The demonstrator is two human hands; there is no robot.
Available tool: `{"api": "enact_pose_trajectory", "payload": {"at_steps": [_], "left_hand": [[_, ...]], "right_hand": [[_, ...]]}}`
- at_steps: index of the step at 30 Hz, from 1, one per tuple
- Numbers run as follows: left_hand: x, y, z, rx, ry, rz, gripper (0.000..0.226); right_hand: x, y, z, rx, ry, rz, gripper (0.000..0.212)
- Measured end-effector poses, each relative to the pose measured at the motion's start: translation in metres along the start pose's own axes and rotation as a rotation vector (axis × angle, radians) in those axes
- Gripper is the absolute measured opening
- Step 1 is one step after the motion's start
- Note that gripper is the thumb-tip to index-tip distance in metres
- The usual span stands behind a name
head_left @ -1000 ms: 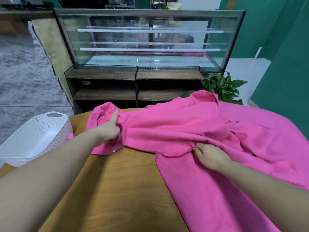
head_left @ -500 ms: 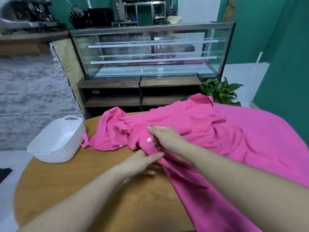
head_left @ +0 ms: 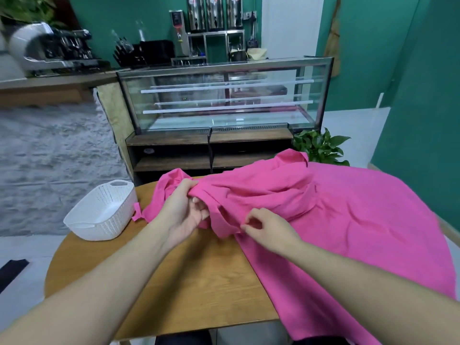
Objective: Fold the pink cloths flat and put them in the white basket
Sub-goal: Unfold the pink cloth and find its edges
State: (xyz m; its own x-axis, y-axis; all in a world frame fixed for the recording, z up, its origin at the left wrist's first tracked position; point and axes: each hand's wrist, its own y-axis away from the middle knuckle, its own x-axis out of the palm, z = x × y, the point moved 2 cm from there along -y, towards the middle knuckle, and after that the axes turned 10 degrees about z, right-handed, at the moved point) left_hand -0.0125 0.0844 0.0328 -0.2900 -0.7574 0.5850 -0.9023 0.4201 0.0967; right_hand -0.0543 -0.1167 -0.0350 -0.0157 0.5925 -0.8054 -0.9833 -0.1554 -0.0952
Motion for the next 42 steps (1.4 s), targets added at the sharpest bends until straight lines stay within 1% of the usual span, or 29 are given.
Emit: {"api": "enact_pose_trajectory", "payload": {"at_steps": [1,3,4,8,10,11,12,14,16,19,20,21,22,24,25,26,27,28,29,30,32,33,34,36,38,39,40,41,42], "left_hand": [[0.004,0.004,-0.001,0.008,0.007,0.011,0.012],[0.009,0.011,-0.006,0.048,0.049,0.009,0.008],[0.008,0.012,-0.009,0.064,0.084,0.005,0.009],[0.010,0.019,-0.024,0.089,0.310,0.058,0.011],[0.015,0.024,-0.028,0.102,0.431,0.062,0.016],[0.021,0.027,-0.030,0.111,0.446,0.065,0.018],[0.025,0.029,-0.031,0.121,0.441,0.061,0.023],[0.031,0.032,-0.031,0.120,0.425,0.067,0.030],[0.029,0.031,-0.032,0.102,0.430,0.084,0.031],[0.012,0.028,-0.036,0.069,0.385,0.116,0.023],[0.007,0.029,-0.038,0.069,0.349,0.128,0.021],[0.001,0.028,-0.040,0.078,0.330,0.144,0.022],[-0.006,0.027,-0.042,0.093,0.321,0.148,0.026],[-0.020,0.025,-0.045,0.100,0.328,0.141,0.035],[-0.026,0.024,-0.046,0.097,0.353,0.133,0.038],[-0.032,0.022,-0.045,0.094,0.371,0.112,0.045],[-0.036,0.021,-0.046,0.083,0.378,0.084,0.050],[-0.041,0.018,-0.044,0.081,0.358,0.031,0.041],[-0.048,0.014,-0.042,0.077,0.321,-0.049,0.020],[-0.054,0.011,-0.040,0.069,0.269,-0.149,0.008],[-0.066,0.006,-0.035,0.021,0.142,-0.301,0.013],[-0.073,0.003,-0.033,-0.020,0.089,-0.350,0.013],[-0.079,-0.001,-0.030,-0.083,0.016,-0.379,0.013],[-0.083,-0.005,-0.022,-0.229,-0.145,-0.361,0.015],[-0.076,-0.007,-0.011,-0.297,-0.319,-0.330,0.032],[-0.069,-0.006,-0.005,-0.249,-0.395,-0.317,0.037],[-0.060,-0.005,-0.001,-0.154,-0.486,-0.278,0.035],[-0.049,-0.002,0.002,-0.017,-0.629,-0.177,0.036],[-0.039,0.003,0.006,0.125,-0.789,-0.019,0.048]], "right_hand": [[0.000,0.000,-0.002,-0.005,-0.023,-0.028,0.008],[0.000,0.001,-0.002,-0.013,-0.030,-0.043,0.011],[-0.002,0.002,-0.001,-0.019,0.004,-0.037,0.018],[-0.007,0.014,0.002,-0.032,0.228,-0.018,0.079],[-0.003,0.015,0.003,0.023,0.298,0.005,0.100],[0.000,0.013,0.004,0.065,0.335,0.010,0.104],[0.003,0.010,0.005,0.102,0.363,0.001,0.103],[0.009,0.002,0.008,0.136,0.420,-0.039,0.087],[0.012,-0.007,0.010,0.176,0.478,-0.097,0.075],[0.009,-0.018,0.008,0.324,0.462,-0.238,0.080],[0.008,-0.023,0.003,0.390,0.352,-0.274,0.083],[0.006,-0.027,0.000,0.457,0.141,-0.307,0.084],[0.007,-0.031,-0.004,0.513,-0.175,-0.321,0.080],[0.013,-0.038,-0.004,0.555,-0.901,-0.301,0.056],[0.016,-0.040,0.000,0.543,-1.147,-0.280,0.043],[0.018,-0.043,0.002,0.522,-1.256,-0.288,0.036],[0.017,-0.044,0.005,0.496,-1.242,-0.324,0.034],[0.014,-0.044,0.007,0.479,-1.102,-0.373,0.034],[0.009,-0.042,0.007,0.472,-0.898,-0.418,0.034],[0.004,-0.038,0.008,0.456,-0.682,-0.416,0.032],[-0.003,-0.029,0.010,0.338,-0.349,-0.340,0.022],[-0.003,-0.024,0.012,0.248,-0.219,-0.309,0.022],[-0.003,-0.020,0.014,0.165,-0.128,-0.303,0.028],[-0.004,-0.015,0.016,0.020,-0.073,-0.312,0.035],[-0.002,-0.012,0.026,-0.113,-0.113,-0.302,0.033],[0.000,-0.010,0.033,-0.163,-0.157,-0.295,0.032],[0.002,-0.009,0.040,-0.202,-0.219,-0.285,0.031],[0.003,-0.009,0.047,-0.228,-0.287,-0.275,0.031],[0.004,-0.010,0.052,-0.228,-0.359,-0.260,0.030]]}}
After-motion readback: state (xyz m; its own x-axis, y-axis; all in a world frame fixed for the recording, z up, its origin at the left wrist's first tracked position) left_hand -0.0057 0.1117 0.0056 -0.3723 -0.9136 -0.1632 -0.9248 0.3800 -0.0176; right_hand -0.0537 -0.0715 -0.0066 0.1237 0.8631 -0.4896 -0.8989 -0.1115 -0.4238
